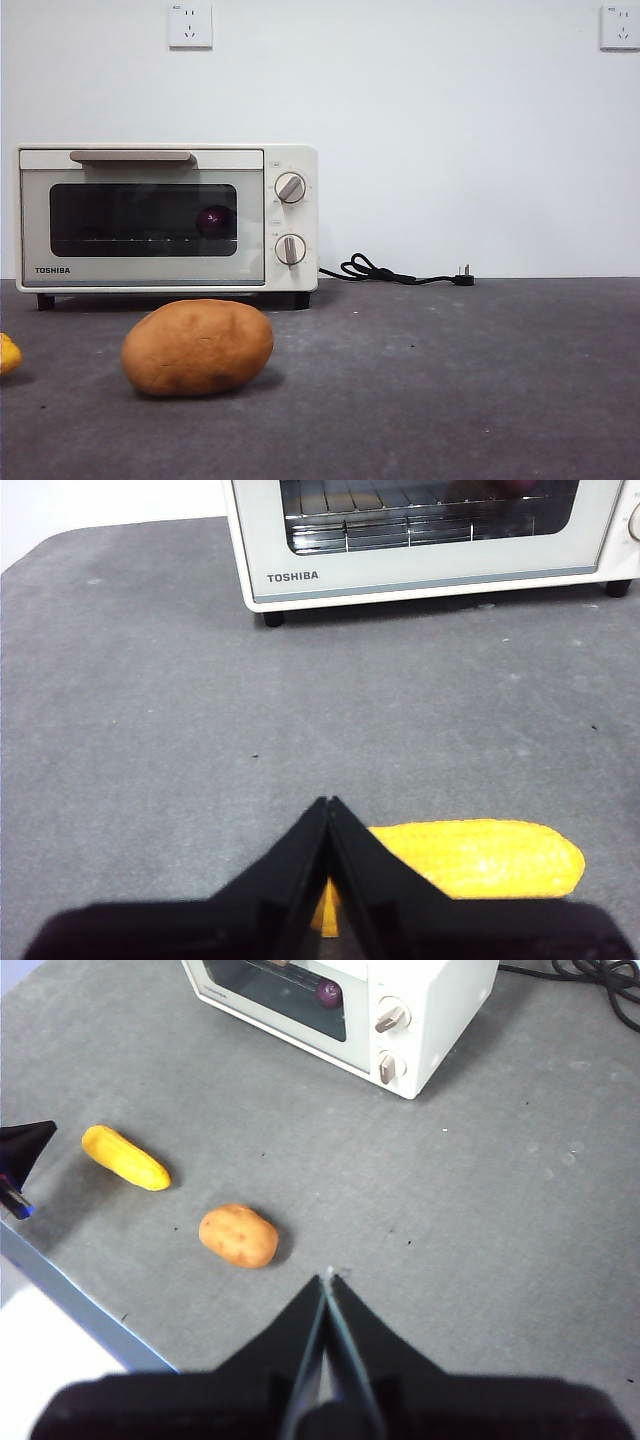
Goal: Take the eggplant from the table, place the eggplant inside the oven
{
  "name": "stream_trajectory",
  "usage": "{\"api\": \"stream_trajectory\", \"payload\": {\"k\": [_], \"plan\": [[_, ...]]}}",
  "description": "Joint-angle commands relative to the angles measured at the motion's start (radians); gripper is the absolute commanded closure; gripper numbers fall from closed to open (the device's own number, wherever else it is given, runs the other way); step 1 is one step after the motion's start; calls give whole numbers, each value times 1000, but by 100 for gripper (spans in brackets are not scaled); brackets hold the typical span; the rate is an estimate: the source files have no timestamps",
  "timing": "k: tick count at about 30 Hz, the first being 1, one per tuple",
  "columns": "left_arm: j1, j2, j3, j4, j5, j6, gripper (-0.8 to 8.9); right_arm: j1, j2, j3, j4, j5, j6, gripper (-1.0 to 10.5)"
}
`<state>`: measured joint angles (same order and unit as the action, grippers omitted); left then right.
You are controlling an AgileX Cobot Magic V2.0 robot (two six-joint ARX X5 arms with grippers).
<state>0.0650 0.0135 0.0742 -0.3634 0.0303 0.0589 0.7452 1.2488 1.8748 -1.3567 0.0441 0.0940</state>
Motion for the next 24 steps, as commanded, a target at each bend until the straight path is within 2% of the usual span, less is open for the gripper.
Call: {"api": "stream_trajectory", "payload": {"k": [1, 10, 11, 13, 16, 24], "plan": [[3, 0, -9, 11, 3, -7, 817, 1, 4, 0, -18, 2, 8, 946], [3, 0, -9, 11, 3, -7, 817, 1, 4, 0, -18, 2, 7, 946], [3, 0, -9, 11, 3, -7, 817, 1, 4, 0, -18, 8, -14, 946], [3, 0, -9, 11, 3, -7, 817, -6, 3, 0, -18, 35, -52, 946], [3, 0, -9, 11, 3, -7, 817, -31, -16, 0, -18, 95, -54, 946], [3, 1, -9, 11, 3, -7, 817, -131, -169, -4, -18, 17, -53, 946]]}}
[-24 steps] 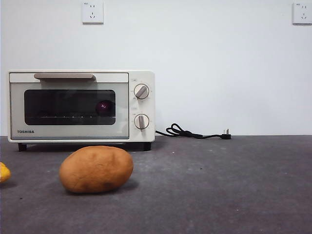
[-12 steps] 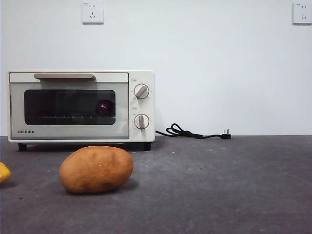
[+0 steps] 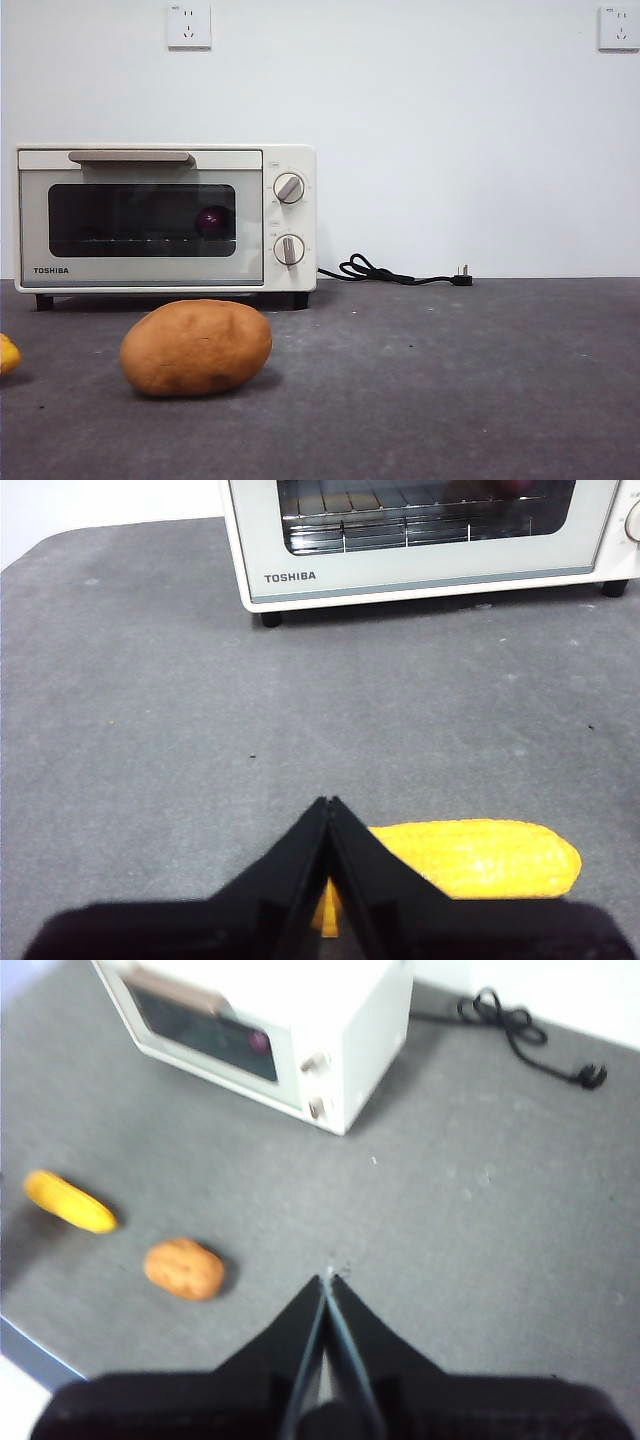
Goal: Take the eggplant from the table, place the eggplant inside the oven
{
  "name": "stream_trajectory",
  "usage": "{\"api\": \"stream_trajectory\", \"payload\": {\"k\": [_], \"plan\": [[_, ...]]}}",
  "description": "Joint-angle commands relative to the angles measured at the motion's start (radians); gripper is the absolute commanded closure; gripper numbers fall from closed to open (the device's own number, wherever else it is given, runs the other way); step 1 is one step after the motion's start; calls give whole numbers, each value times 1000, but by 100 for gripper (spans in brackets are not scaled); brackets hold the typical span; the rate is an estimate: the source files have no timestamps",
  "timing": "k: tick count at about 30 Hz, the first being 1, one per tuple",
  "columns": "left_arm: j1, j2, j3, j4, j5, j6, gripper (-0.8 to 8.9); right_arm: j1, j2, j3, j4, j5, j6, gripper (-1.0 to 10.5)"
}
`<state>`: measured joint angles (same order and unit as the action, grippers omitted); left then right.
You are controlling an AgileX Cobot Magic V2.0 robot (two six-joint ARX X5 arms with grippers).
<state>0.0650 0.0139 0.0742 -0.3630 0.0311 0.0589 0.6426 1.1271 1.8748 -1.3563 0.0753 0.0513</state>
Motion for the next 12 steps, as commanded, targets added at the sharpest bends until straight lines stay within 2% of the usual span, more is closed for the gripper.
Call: {"api": "stream_trajectory", "payload": {"k": [1, 7, 12], "plan": [[3, 0, -9, 11, 2, -7, 817, -51, -72, -9, -18, -16, -12, 946], [3, 1, -9, 11, 2, -7, 817, -197, -267, -121, -18, -2, -81, 946], [3, 2, -9, 11, 2, -7, 817, -288, -476, -323, -16, 112, -99, 946]]}}
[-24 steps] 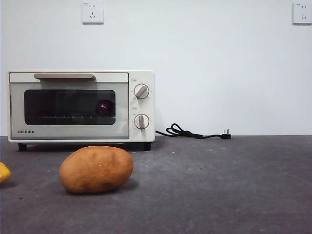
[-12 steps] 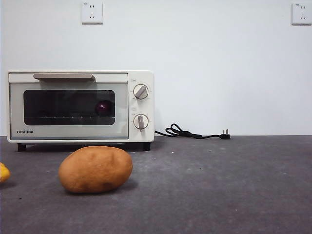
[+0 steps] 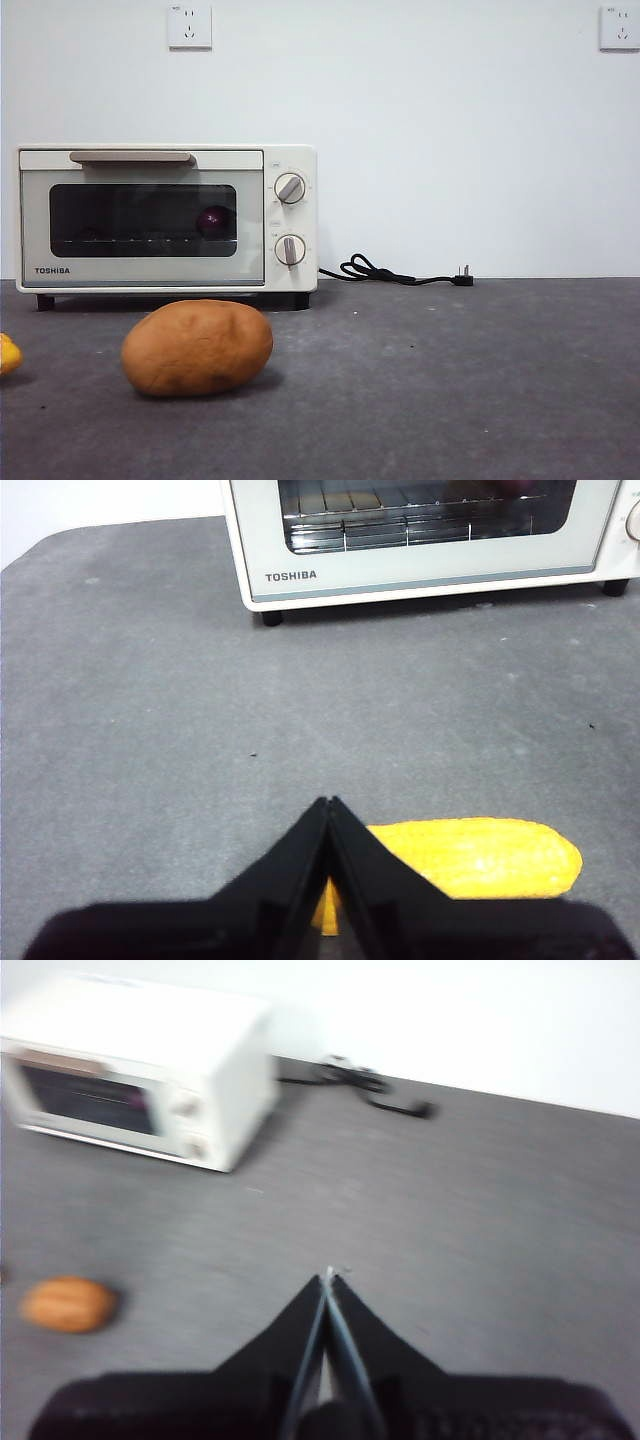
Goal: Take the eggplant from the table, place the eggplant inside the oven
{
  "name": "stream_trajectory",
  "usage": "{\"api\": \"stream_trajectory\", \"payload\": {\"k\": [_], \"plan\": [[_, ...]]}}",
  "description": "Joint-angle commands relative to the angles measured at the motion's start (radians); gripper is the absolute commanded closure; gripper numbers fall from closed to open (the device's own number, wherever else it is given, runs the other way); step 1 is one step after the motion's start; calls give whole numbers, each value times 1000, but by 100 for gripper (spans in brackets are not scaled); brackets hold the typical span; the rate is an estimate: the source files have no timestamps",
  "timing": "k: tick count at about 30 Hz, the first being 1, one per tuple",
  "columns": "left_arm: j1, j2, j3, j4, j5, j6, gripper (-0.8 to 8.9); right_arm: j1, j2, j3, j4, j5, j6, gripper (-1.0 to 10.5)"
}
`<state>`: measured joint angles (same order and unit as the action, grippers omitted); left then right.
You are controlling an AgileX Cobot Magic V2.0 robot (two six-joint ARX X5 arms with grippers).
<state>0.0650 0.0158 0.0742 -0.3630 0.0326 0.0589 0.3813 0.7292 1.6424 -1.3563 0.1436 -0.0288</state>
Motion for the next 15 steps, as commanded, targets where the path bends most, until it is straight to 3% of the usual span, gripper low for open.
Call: {"api": "stream_trajectory", "payload": {"k": [1, 8, 15], "plan": [[3, 0, -9, 11, 0, -7, 817, -40, -116, -136, -6, 52, -14, 946], [3, 0, -9, 11, 0, -7, 817, -128, -421, -586, 314, 8, 11, 946], [3, 0, -9, 11, 0, -7, 817, -214, -606, -1027, 797, -10, 116, 946]]}}
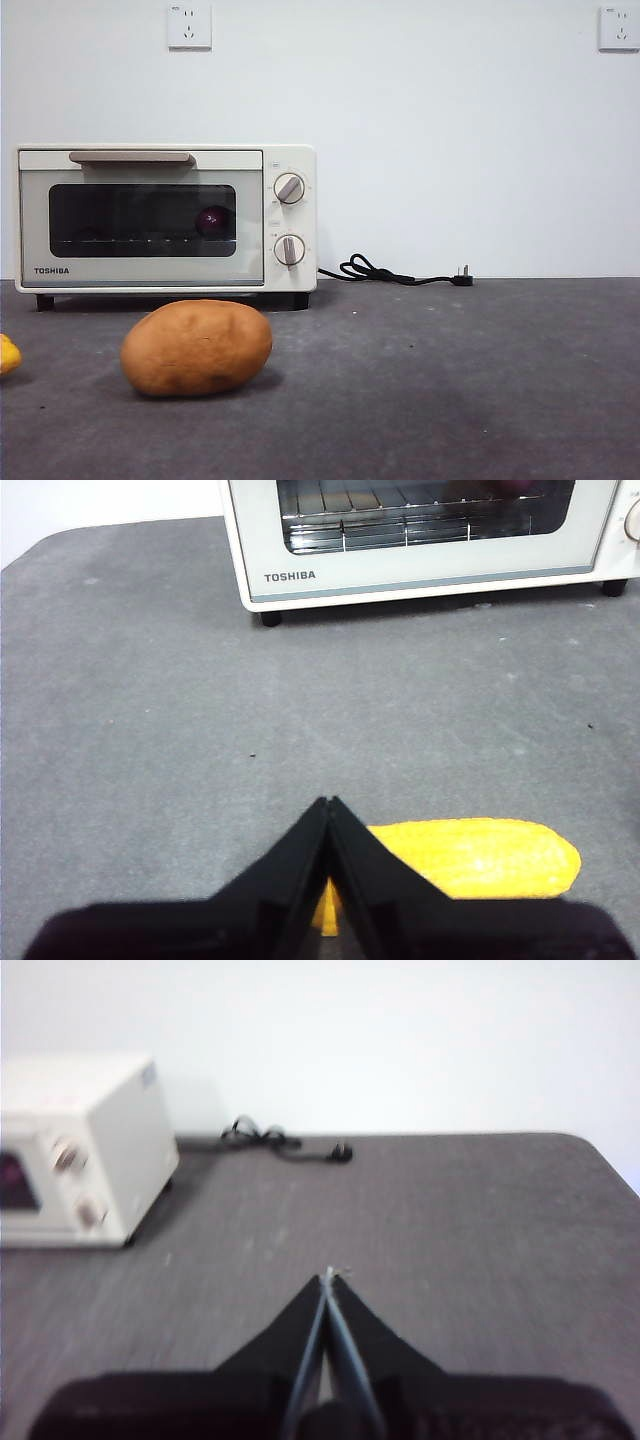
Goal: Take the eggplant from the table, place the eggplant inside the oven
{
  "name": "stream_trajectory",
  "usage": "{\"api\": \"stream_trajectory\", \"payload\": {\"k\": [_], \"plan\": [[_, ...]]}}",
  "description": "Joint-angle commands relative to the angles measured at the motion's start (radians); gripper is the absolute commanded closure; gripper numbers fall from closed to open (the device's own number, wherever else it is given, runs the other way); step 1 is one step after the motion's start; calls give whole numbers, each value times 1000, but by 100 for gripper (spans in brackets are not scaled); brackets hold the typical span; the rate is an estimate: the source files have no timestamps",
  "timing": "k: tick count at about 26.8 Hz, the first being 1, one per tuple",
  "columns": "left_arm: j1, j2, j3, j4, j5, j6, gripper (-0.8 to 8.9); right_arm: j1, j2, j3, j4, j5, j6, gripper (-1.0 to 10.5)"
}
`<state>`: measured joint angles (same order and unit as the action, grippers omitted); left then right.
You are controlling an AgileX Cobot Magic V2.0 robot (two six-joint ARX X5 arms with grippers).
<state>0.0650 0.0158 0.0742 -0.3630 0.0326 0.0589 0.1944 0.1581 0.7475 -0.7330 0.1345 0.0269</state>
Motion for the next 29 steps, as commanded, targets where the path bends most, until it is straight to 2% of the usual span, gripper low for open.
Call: {"api": "stream_trajectory", "payload": {"k": [1, 5, 9, 20, 25, 29], "plan": [[3, 0, -9, 11, 0, -7, 817, -43, -50, -181, 239, -3, 77, 945], [3, 0, -9, 11, 0, -7, 817, -103, -108, -372, 447, -15, 141, 946], [3, 0, -9, 11, 0, -7, 817, -119, -150, -515, 549, -11, 148, 946], [3, 0, -9, 10, 0, -7, 817, -124, -150, -727, 615, -21, 145, 946], [3, 0, -9, 10, 0, -7, 817, -124, -150, -734, 559, -55, 55, 946], [3, 0, -9, 10, 0, -7, 817, -124, -150, -734, 548, -126, -70, 946]]}}
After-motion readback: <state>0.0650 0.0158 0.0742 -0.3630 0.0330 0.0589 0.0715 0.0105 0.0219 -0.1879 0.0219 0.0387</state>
